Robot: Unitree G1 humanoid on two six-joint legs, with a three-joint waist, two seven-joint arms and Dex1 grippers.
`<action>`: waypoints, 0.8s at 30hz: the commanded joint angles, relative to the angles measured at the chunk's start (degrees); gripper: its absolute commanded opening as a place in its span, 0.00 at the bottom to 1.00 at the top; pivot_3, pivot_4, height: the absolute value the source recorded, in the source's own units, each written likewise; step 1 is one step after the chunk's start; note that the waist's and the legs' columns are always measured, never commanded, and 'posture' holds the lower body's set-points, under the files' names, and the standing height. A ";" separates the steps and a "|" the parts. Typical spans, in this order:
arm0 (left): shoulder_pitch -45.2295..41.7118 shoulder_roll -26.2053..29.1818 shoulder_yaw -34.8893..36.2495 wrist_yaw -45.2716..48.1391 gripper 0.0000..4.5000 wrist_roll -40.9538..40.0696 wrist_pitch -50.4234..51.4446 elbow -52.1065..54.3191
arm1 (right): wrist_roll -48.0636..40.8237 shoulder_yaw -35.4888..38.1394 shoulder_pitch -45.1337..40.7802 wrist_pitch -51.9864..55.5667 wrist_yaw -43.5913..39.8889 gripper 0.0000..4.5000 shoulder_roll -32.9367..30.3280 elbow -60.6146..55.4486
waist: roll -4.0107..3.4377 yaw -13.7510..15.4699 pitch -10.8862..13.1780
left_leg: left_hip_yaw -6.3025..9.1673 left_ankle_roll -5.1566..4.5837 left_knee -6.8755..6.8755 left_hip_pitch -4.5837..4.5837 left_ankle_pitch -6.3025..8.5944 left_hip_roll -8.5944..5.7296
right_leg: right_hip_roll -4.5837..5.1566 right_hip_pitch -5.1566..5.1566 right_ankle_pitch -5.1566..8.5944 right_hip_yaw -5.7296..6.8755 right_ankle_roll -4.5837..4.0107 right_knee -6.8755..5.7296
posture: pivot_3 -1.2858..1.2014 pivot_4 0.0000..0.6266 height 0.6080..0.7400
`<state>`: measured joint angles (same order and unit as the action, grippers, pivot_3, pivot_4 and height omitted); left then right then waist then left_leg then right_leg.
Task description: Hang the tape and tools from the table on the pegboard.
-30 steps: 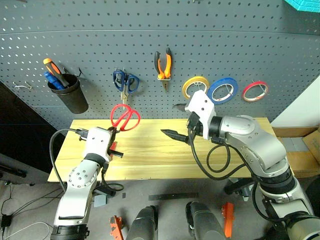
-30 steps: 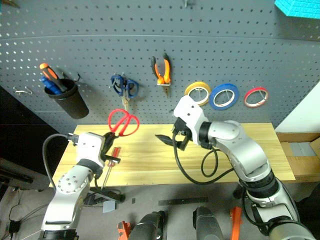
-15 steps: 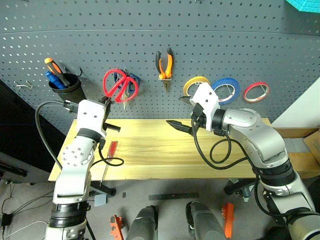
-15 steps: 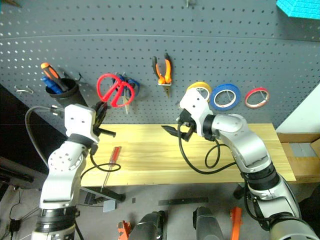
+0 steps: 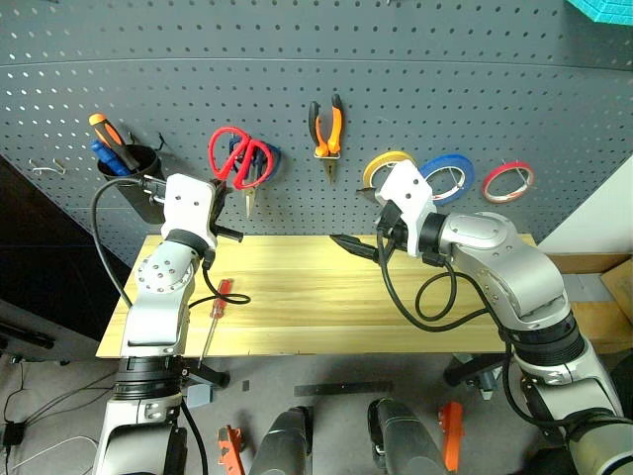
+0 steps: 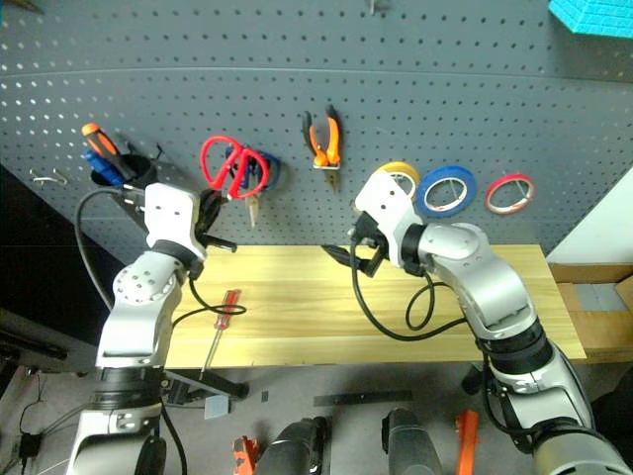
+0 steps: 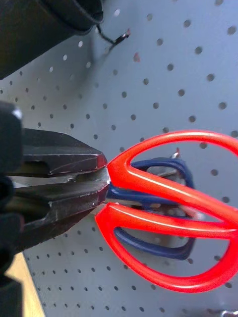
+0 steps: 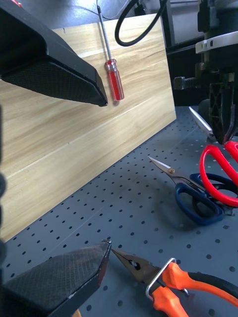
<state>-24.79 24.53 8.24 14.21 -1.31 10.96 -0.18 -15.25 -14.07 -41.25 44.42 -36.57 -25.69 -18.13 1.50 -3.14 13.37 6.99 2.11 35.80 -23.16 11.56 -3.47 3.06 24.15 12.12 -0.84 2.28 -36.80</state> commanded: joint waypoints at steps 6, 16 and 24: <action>2.60 -1.15 1.23 -0.97 0.01 -0.48 -3.94 5.47 | -0.55 1.60 -0.42 0.20 0.09 1.00 -0.15 -3.20 | 0.00 0.04 0.00 | 0.01 0.00 0.00 0.00 0.00 0.00 | 0.02 0.00 0.00 0.00 0.01 0.00 | 0.48 0.29 1.00; 6.81 -2.05 -0.51 -0.46 0.01 -0.50 -2.26 14.10 | -0.53 1.61 -0.38 -0.07 0.17 1.00 -0.12 -2.75 | 0.01 -0.03 0.00 | -0.01 0.00 0.02 0.00 0.00 0.02 | 0.03 0.00 0.00 -0.02 0.00 -0.02 | 0.48 0.29 1.00; 5.29 -0.75 0.62 -0.12 0.01 -0.43 -1.22 10.65 | -0.56 1.47 -0.37 0.09 0.08 1.00 -0.16 -2.77 | 0.01 -0.10 0.00 | -0.03 0.00 0.02 0.00 0.00 0.03 | 0.00 0.01 0.01 -0.02 0.00 -0.04 | 0.48 0.30 1.00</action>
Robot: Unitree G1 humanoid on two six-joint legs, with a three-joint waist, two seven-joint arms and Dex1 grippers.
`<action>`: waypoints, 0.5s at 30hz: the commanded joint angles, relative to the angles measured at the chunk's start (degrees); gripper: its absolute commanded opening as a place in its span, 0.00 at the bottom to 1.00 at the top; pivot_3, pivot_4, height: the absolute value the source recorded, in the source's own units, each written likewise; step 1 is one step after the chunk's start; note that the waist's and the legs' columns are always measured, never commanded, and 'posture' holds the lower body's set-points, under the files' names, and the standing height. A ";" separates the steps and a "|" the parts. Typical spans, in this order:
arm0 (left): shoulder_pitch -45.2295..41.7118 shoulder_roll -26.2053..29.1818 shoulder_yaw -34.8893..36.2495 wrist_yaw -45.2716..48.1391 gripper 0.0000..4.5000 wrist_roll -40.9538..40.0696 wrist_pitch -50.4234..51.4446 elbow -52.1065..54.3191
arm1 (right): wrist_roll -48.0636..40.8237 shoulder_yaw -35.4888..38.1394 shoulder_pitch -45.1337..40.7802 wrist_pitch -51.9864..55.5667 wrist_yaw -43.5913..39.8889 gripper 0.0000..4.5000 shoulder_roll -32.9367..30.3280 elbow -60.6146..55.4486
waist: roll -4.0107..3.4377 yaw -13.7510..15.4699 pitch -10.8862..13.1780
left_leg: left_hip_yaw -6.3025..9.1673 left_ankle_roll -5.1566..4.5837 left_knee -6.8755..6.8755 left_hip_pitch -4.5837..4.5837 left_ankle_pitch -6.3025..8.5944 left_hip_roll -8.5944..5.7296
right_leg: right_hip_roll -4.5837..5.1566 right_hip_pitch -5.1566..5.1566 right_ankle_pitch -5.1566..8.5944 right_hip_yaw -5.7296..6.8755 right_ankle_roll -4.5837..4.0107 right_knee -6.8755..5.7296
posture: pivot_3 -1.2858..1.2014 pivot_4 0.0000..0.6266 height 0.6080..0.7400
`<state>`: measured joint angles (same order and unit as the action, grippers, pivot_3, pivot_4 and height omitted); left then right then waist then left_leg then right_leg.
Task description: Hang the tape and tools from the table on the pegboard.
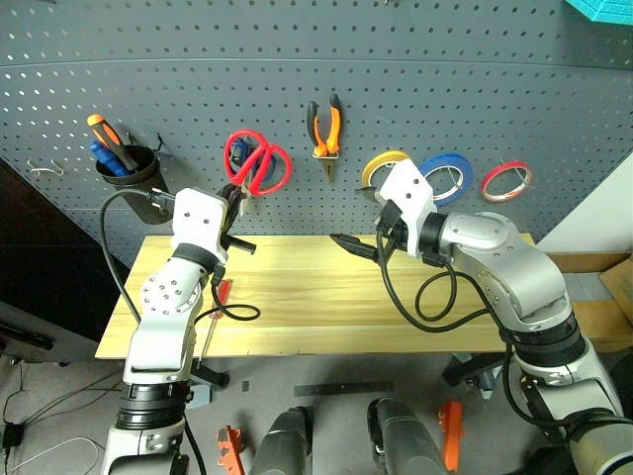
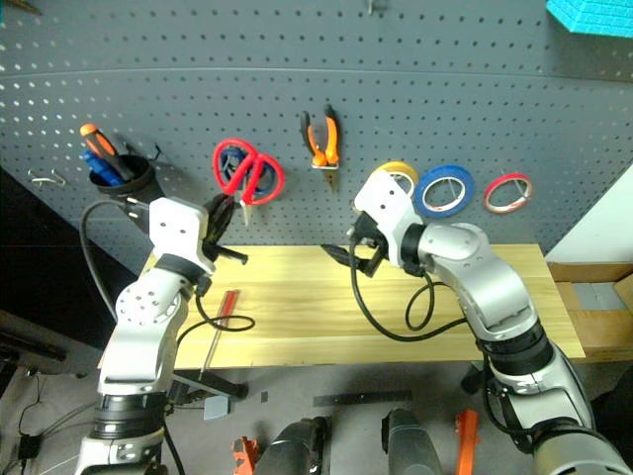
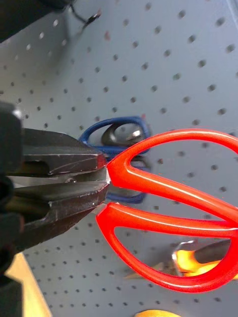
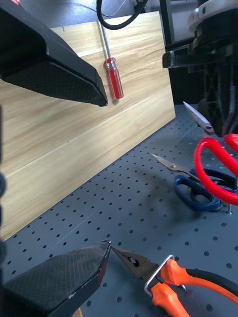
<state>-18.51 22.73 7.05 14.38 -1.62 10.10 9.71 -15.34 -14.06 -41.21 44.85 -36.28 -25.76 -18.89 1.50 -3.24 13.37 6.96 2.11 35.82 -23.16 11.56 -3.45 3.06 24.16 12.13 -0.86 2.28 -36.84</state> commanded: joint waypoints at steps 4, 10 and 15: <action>-0.51 1.31 2.53 -1.09 0.01 0.13 0.46 0.33 | -0.53 1.40 -0.41 -0.21 -0.27 1.00 -0.12 -2.11 | 0.00 -0.01 0.00 | 0.01 0.00 0.00 0.00 0.00 0.00 | 0.00 0.00 0.00 0.00 0.00 0.00 | 0.48 0.29 1.00; -0.15 0.98 3.14 -1.55 0.01 -0.14 1.36 -0.64 | -1.35 1.76 -1.03 -0.66 -0.76 1.00 0.43 -2.74 | 0.00 -0.01 0.00 | 0.01 0.00 0.00 0.00 0.00 0.00 | 0.00 0.00 0.00 0.00 0.00 0.01 | 0.48 0.29 1.00; -0.91 1.22 2.58 -0.75 0.01 -0.45 2.28 -3.54 | -2.57 2.49 -2.13 -1.00 -0.27 1.00 1.88 -3.52 | 0.00 -0.03 0.00 | 0.00 0.00 0.00 0.01 0.00 0.00 | 0.00 0.00 0.00 0.00 0.00 0.00 | 0.48 0.29 1.00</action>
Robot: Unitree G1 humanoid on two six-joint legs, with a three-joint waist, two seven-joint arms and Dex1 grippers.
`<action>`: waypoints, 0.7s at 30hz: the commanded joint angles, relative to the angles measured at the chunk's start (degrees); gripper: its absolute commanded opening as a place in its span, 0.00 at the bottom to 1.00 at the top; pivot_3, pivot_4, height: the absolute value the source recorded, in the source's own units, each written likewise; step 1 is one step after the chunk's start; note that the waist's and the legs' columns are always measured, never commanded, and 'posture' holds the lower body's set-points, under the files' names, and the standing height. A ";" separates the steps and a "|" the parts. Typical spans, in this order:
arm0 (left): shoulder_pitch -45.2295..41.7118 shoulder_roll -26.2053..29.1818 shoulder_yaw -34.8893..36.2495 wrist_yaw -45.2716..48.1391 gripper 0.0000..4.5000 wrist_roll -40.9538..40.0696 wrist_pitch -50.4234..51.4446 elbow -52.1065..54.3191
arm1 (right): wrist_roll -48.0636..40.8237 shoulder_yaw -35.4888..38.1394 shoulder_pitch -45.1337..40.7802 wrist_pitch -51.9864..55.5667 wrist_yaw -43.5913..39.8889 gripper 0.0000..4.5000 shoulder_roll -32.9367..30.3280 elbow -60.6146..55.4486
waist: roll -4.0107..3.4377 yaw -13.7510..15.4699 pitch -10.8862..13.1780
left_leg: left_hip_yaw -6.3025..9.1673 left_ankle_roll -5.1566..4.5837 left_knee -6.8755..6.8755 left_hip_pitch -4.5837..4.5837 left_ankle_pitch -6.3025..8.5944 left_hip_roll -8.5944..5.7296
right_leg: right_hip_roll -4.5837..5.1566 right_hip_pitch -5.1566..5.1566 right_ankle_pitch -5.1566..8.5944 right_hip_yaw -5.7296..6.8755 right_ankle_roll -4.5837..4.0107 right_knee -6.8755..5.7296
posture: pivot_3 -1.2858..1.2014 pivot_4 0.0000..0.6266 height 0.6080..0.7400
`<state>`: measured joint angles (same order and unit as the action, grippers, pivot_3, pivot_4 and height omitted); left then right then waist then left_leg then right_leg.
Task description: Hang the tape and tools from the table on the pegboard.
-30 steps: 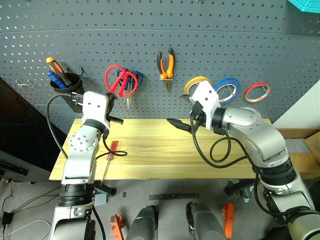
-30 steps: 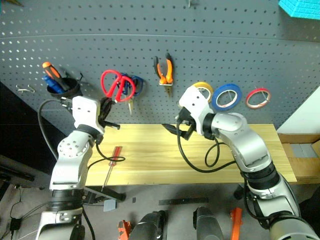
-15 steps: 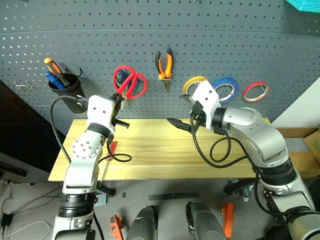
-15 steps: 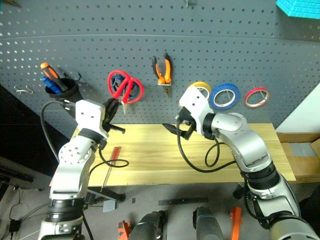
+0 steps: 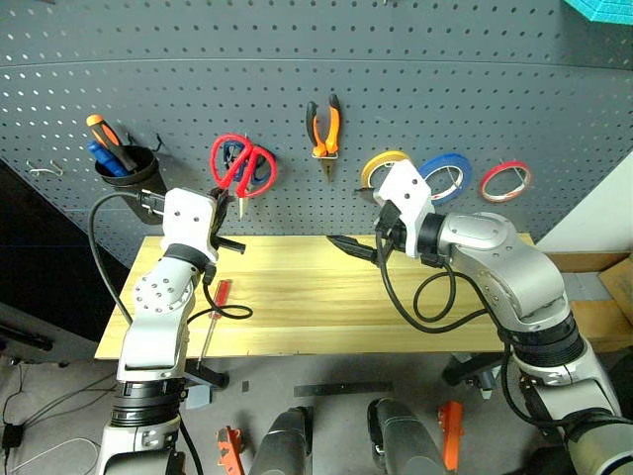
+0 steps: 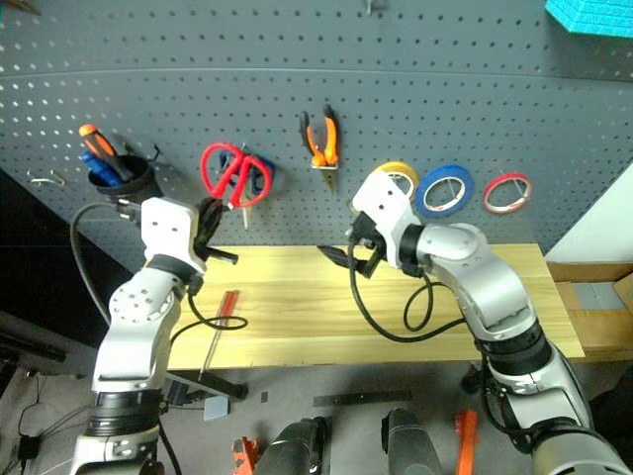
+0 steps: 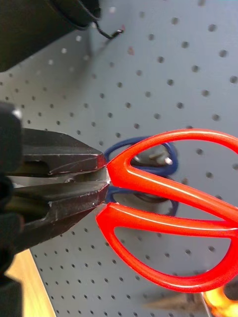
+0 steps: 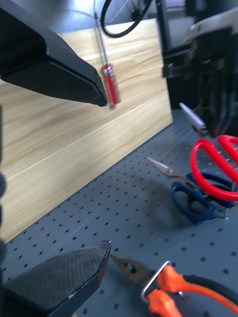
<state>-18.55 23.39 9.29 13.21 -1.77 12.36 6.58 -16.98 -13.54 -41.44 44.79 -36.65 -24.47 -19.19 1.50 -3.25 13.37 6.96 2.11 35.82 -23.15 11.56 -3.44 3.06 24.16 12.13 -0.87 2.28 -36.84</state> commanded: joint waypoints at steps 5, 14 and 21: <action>-2.80 0.00 -1.08 0.98 0.01 0.18 -0.62 -3.49 | -1.10 1.81 -2.43 -0.76 0.09 1.00 1.38 -3.74 | 0.00 -0.01 0.00 | 0.01 0.00 0.01 -0.01 0.00 -0.01 | 0.00 0.00 0.00 0.02 0.00 0.00 | 0.48 0.28 1.00; -6.47 -0.29 -1.40 0.63 0.14 0.15 -2.19 -7.43 | -0.78 1.76 -3.19 -1.32 0.78 1.00 3.22 -3.74 | 0.00 -0.04 0.00 | 0.01 0.00 0.01 0.00 0.00 0.00 | 0.00 0.01 0.00 0.00 0.00 -0.01 | 0.47 0.30 1.00; -3.20 -0.93 -1.21 0.34 0.63 -0.46 2.29 -6.50 | -0.71 1.09 -2.85 -0.67 1.23 1.00 4.29 -4.26 | 0.00 -0.21 0.00 | 0.01 0.00 0.01 0.00 0.00 0.00 | 0.00 0.01 0.00 -0.01 0.00 -0.01 | 0.47 0.31 1.00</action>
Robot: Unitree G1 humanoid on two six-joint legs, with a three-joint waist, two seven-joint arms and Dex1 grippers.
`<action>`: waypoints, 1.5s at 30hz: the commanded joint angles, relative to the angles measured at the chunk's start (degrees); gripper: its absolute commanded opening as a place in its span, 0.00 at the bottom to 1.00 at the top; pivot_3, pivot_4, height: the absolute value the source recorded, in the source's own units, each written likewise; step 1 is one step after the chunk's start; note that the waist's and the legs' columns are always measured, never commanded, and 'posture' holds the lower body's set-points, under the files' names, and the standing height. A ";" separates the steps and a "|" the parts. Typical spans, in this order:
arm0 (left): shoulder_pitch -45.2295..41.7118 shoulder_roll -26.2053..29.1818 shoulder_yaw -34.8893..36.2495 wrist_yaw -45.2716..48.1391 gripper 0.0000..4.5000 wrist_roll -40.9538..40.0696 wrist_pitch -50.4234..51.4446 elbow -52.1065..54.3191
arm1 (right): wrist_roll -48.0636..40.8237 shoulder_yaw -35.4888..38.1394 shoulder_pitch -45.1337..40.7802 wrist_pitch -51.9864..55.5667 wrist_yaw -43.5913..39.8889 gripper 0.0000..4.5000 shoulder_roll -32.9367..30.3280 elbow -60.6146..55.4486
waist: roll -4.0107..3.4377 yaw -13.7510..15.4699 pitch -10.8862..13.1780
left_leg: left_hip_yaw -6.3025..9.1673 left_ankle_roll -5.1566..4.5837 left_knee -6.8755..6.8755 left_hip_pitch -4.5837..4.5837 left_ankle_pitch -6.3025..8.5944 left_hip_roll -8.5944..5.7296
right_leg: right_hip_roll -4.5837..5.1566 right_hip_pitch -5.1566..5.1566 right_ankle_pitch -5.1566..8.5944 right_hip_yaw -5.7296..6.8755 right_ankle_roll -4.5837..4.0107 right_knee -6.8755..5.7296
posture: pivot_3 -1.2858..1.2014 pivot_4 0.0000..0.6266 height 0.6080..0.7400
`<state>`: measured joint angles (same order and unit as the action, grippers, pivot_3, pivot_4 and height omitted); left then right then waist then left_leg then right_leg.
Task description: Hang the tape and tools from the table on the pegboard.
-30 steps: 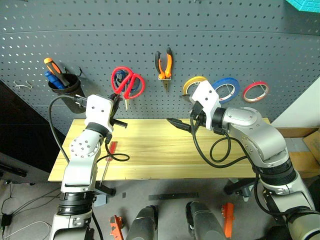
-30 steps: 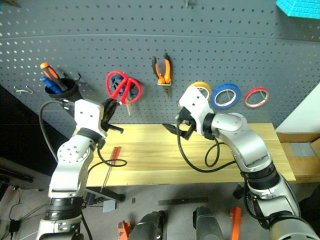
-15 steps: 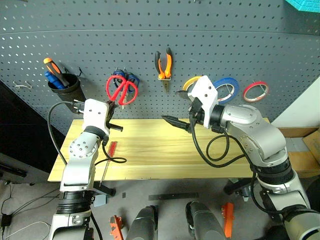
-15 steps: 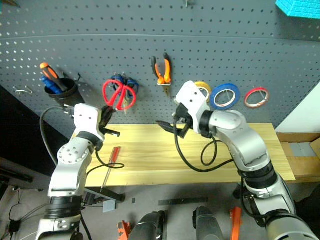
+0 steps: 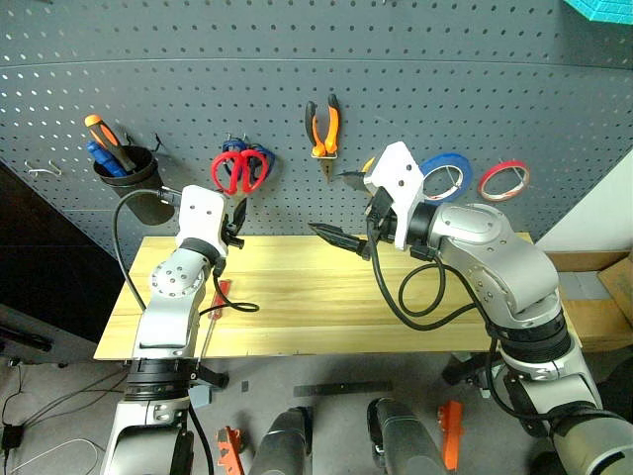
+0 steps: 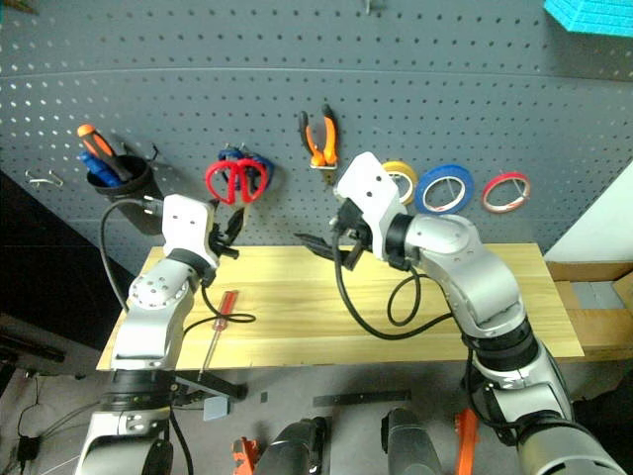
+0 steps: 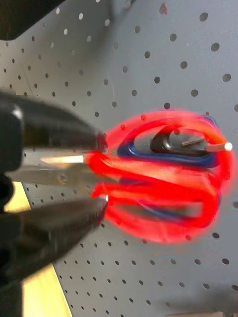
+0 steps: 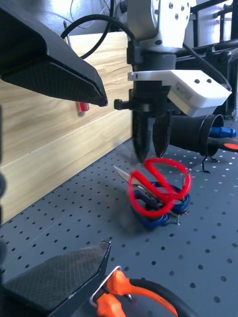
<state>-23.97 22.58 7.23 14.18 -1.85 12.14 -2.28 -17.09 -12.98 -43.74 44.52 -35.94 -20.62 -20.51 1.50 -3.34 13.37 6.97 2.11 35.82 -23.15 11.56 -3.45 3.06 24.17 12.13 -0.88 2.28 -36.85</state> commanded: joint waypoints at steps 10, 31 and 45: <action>13.74 4.38 4.99 2.79 0.94 -4.74 29.60 -2.55 | -2.64 -2.28 3.95 18.81 8.81 1.00 7.15 -6.38 | 0.09 -1.31 0.13 | 0.18 -0.01 -0.05 0.05 0.01 0.08 | 0.00 0.04 0.02 -0.03 -0.02 -0.09 | 0.47 0.38 1.00; -2.80 8.96 2.28 9.13 0.90 -4.90 28.87 -32.61 | -0.33 -10.09 0.55 25.83 15.71 1.00 14.87 -1.59 | 0.25 -1.71 2.13 | 0.33 0.04 -0.33 -0.08 0.04 0.07 | 0.07 0.34 0.09 -0.01 -0.03 -0.04 | 0.46 0.50 1.00; 2.55 4.76 12.79 1.20 0.18 -10.95 27.69 -17.19 | -1.31 -8.59 -2.85 21.73 12.02 1.00 13.93 -0.71 | 0.30 -1.72 2.10 | 0.33 0.06 -0.43 -0.23 0.03 0.07 | 0.12 0.57 0.08 -0.03 -0.03 -0.03 | 0.46 0.40 1.00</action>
<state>-22.86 27.22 17.68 17.09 -11.59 40.16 -27.88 -17.88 -22.10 -45.01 69.33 -22.62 -6.45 -19.01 1.80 -5.06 15.47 7.30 2.19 35.40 -23.53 11.59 -3.38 3.18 24.94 12.20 -0.90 2.24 -36.92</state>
